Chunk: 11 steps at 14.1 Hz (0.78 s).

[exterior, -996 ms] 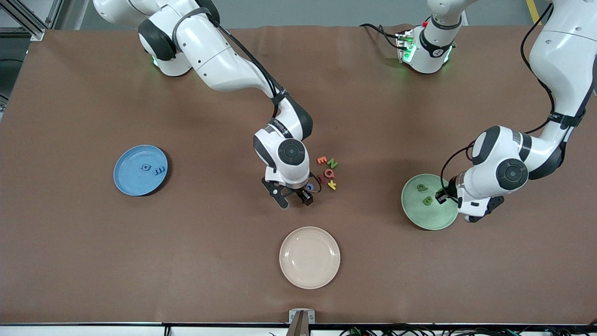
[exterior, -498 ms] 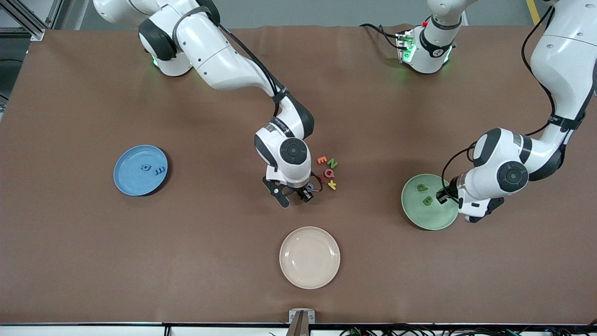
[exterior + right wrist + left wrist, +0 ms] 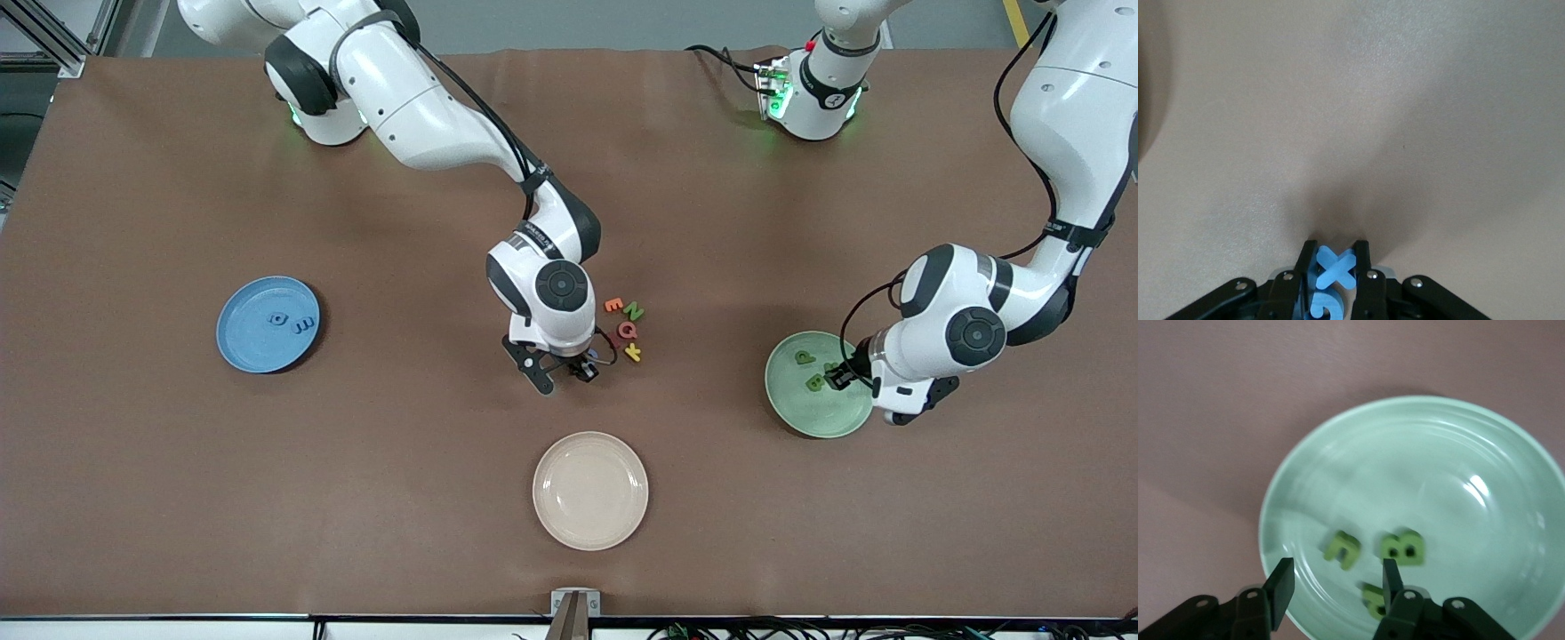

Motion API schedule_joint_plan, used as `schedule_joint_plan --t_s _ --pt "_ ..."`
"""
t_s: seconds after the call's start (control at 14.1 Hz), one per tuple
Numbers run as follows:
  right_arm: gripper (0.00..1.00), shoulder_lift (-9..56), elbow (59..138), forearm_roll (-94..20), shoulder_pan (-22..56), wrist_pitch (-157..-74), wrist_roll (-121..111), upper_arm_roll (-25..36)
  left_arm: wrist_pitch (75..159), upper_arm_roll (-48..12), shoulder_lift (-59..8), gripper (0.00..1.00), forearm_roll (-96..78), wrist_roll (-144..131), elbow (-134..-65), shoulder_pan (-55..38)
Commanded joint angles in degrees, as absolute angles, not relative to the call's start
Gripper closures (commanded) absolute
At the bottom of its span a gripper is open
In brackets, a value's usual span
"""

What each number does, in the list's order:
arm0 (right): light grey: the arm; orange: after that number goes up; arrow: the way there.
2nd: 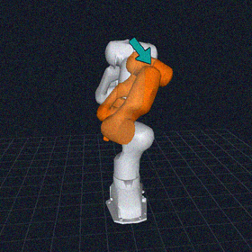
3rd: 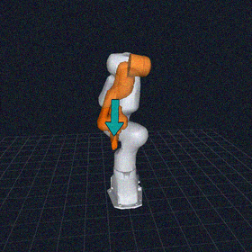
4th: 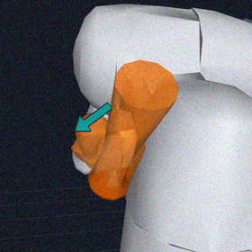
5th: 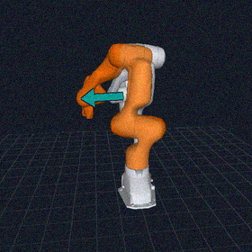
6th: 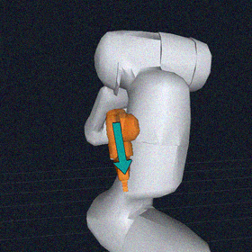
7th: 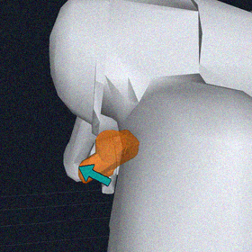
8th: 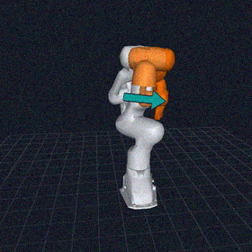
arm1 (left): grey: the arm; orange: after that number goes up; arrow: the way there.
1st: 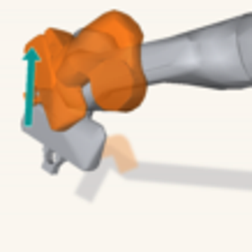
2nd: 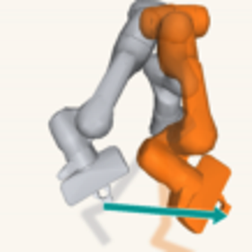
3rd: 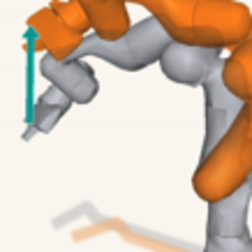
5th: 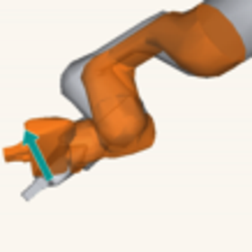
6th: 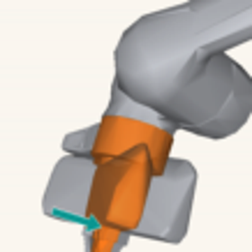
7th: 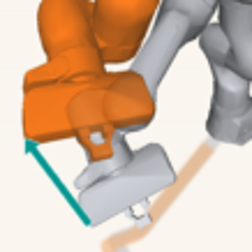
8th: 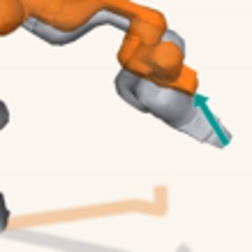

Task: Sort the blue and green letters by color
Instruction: 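Drop the blue x on the blue plate while the left gripper returns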

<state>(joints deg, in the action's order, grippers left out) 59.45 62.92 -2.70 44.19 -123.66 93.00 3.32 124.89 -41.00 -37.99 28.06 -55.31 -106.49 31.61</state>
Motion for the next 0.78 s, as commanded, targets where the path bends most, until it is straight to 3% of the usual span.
schedule_joint_plan --t_s 0.0,0.21,0.36,0.5,0.71 --pt "1.00 59.9 62.3 -2.1 42.5 -119.7 90.7 3.6 124.3 -44.9 -37.6 0.31 28.9 -60.9 -106.3 31.2" --pt "1.00 55.8 63.4 -2.5 39.1 -112.4 77.0 3.6 124.2 -46.7 -37.6 0.17 28.9 -62.6 -106.6 28.1" --pt "1.00 50.1 70.4 -2.4 36.3 -109.9 68.1 3.6 124.3 -48.7 -37.5 0.02 29.2 -61.6 -106.5 26.4" --pt "1.00 43.6 79.7 -2.3 34.2 -111.8 61.9 3.7 124.4 -49.4 -37.6 0.01 29.3 -61.0 -106.3 23.3" --pt "1.00 31.5 99.4 -1.8 29.4 -122.4 51.0 3.8 124.4 -49.4 -37.6 0.00 29.2 -61.4 -105.2 18.1"
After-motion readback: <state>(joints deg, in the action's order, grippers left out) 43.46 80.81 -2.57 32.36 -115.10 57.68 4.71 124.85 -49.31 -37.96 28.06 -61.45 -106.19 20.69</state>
